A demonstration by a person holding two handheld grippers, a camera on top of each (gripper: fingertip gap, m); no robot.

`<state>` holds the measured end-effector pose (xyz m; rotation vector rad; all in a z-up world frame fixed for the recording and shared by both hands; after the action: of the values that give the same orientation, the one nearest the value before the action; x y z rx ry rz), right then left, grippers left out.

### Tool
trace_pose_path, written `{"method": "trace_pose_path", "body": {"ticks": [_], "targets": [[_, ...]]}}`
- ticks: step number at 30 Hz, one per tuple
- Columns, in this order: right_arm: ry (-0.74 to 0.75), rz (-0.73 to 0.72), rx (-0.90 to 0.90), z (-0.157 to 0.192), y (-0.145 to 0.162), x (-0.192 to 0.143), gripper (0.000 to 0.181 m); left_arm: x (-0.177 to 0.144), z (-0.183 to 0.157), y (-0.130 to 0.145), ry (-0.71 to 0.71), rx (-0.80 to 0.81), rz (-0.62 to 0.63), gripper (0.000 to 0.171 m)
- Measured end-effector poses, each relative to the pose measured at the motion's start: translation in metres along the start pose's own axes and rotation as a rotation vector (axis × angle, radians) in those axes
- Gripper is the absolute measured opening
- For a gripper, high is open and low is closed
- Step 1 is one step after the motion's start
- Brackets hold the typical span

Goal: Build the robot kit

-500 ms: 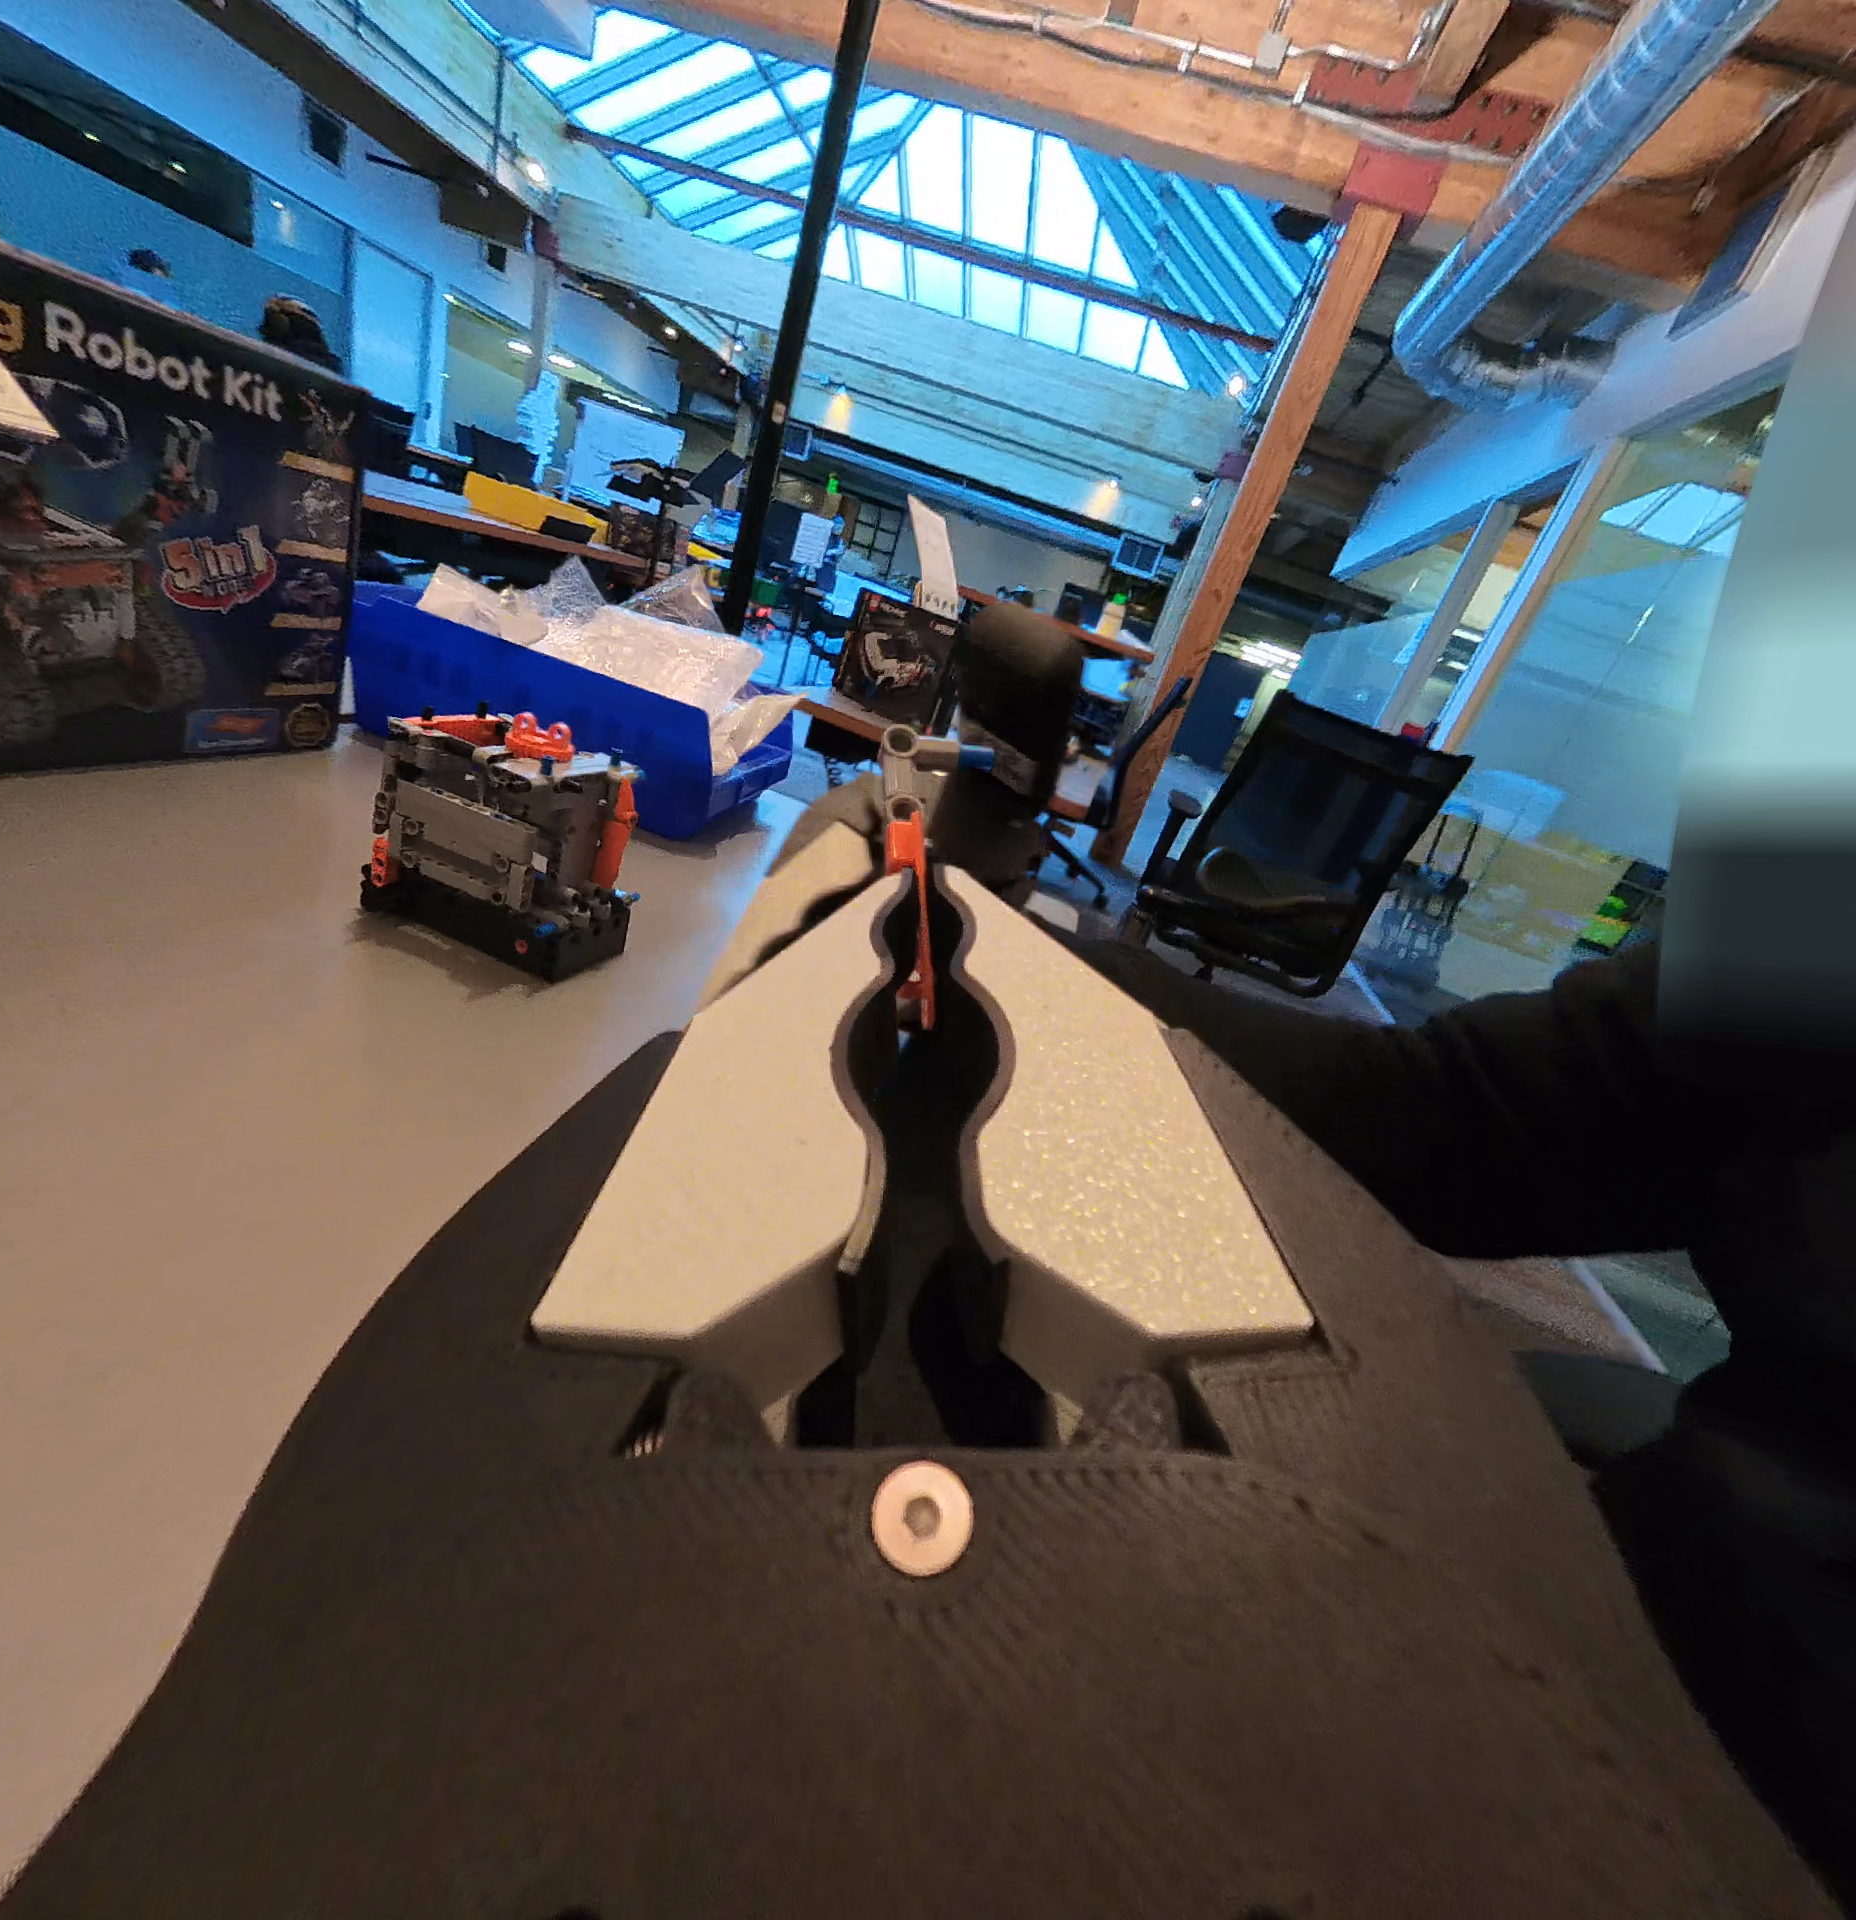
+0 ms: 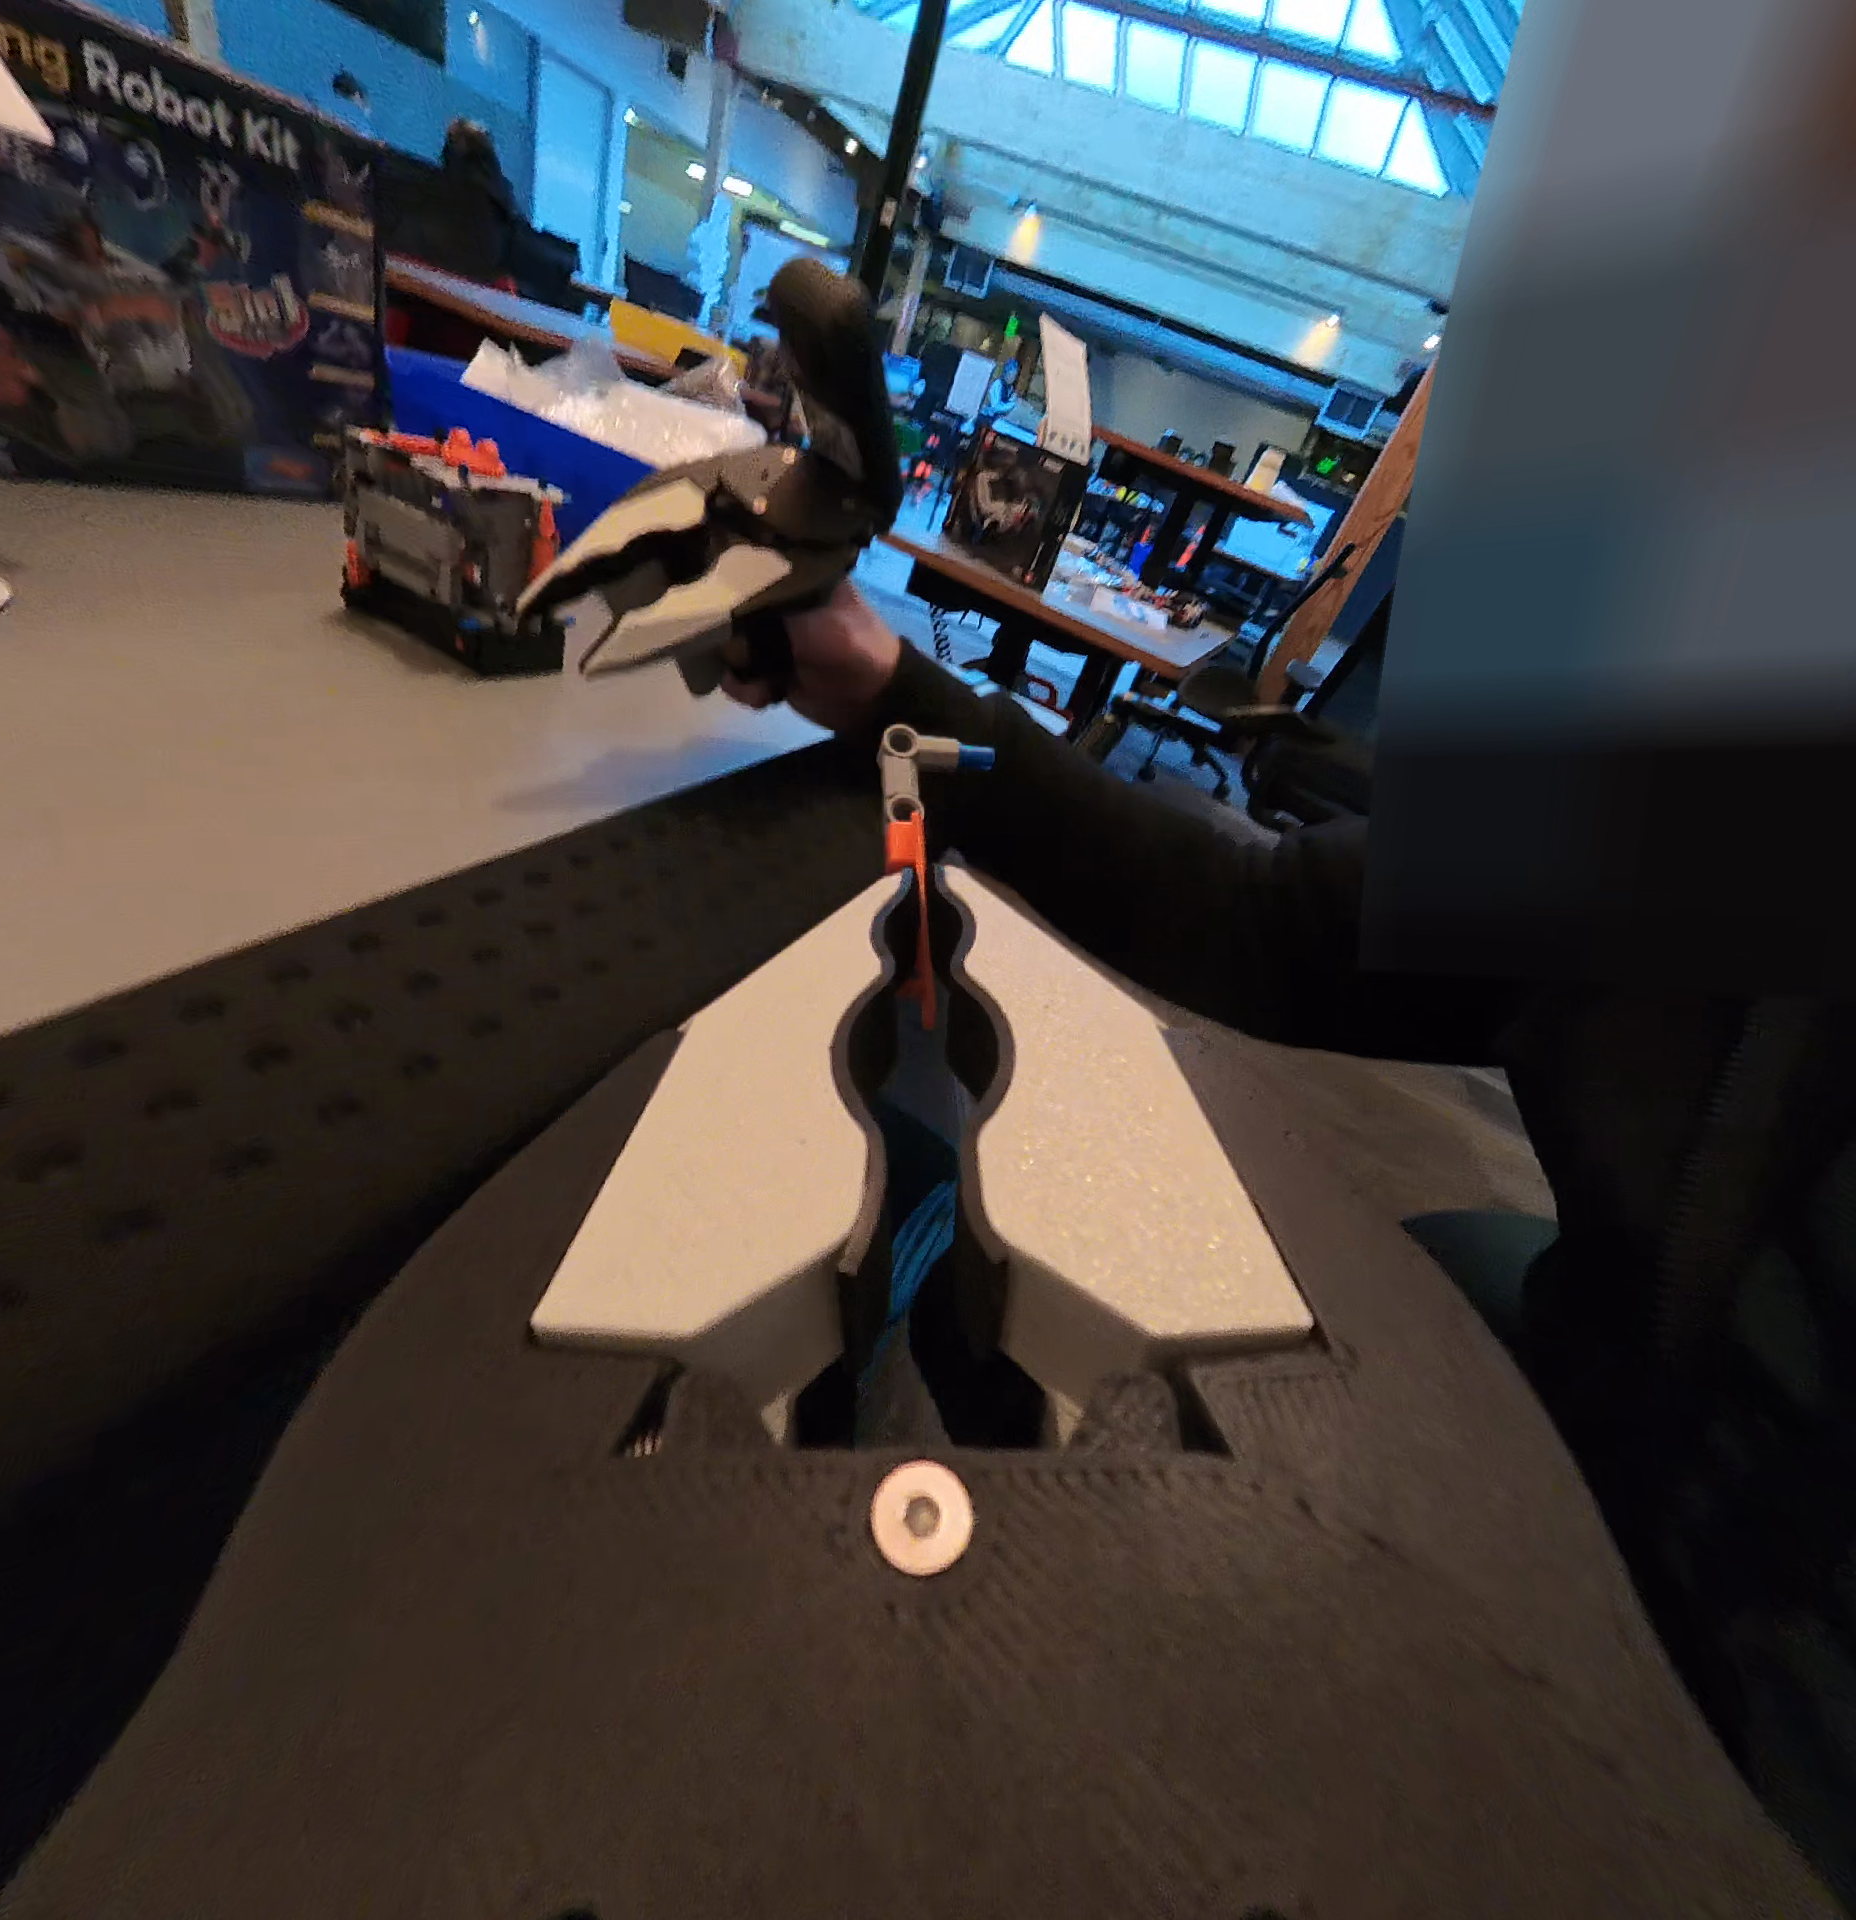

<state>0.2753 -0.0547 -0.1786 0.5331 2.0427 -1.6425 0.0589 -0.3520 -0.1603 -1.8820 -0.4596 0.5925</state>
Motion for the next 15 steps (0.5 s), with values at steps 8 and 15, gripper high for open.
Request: {"method": "trace_pose_path", "body": {"ticks": [8,15], "targets": [[0.014,-0.011,-0.059,0.009,-0.004,-0.008,0.024,-0.009,-0.023,0.032,-0.065,-0.065,0.051,0.0],[0.044,-0.002,-0.105,0.016,-0.007,-0.012,0.024,-0.018,-0.027,0.057,-0.08,-0.144,0.032,0.0]]}}
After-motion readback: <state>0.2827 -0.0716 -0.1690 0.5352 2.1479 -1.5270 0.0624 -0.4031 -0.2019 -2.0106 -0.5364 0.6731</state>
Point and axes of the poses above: each gripper's, where its closed fingertips meet, x out along the fingers, y out of its underside, z = x × y across the jaws, the point moved 9 cm from there along -x, back along the fingers, and after that the axes turned 10 degrees about z, right-handed, at the moved point
